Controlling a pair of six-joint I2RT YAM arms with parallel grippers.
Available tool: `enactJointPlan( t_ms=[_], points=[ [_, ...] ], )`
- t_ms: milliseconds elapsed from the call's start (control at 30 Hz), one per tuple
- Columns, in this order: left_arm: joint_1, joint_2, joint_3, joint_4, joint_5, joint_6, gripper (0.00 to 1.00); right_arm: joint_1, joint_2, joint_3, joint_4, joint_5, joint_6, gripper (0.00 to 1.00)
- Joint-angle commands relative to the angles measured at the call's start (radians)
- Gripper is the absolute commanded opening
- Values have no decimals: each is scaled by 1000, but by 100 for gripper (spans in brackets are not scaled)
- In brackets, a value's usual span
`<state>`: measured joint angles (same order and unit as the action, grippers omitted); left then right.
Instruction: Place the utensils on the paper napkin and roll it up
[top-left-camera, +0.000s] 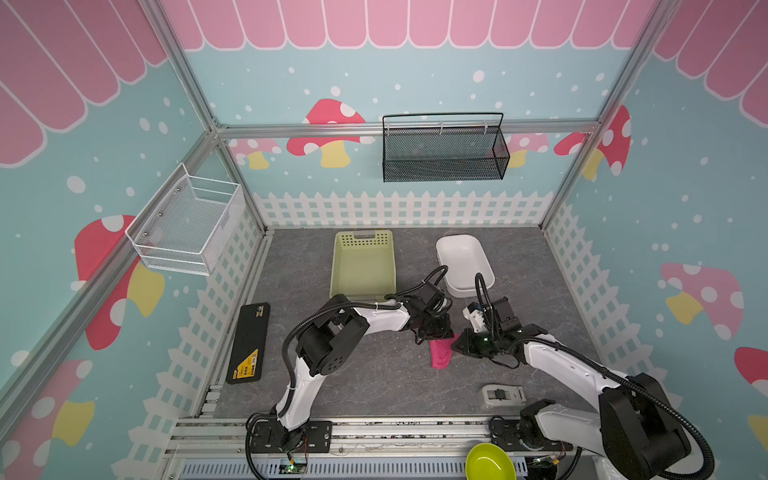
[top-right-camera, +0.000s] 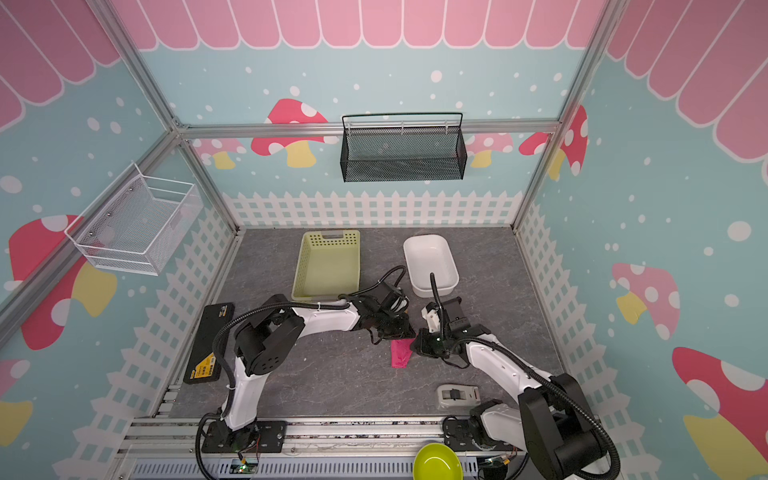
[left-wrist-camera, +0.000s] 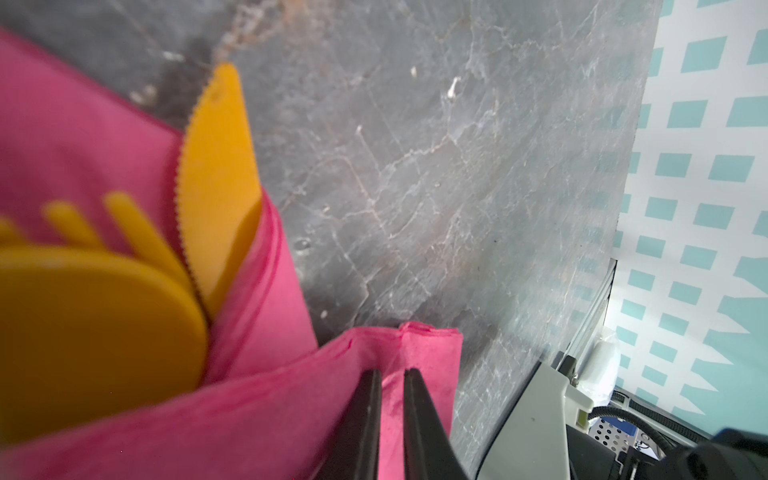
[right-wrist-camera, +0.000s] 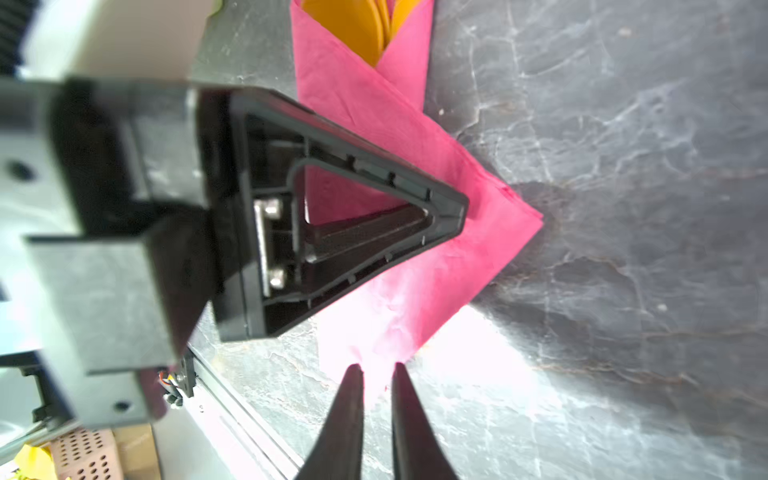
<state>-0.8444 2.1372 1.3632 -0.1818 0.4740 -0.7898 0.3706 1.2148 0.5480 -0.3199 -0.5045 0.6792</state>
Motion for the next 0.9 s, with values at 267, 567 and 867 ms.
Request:
enactJointPlan(
  t_ms=[267,567,867],
  points=[
    [10,47,-49,-91,-56,-13,18,-6,147,-28,218,-195,27,7],
    [11,33,-44,-87,-45,-8,21,-6,249,-69,217,-128,9,5],
    [17,-8,1,-125,-40,14,24,-6,275,-85,215,-103,11,4]
  ],
)
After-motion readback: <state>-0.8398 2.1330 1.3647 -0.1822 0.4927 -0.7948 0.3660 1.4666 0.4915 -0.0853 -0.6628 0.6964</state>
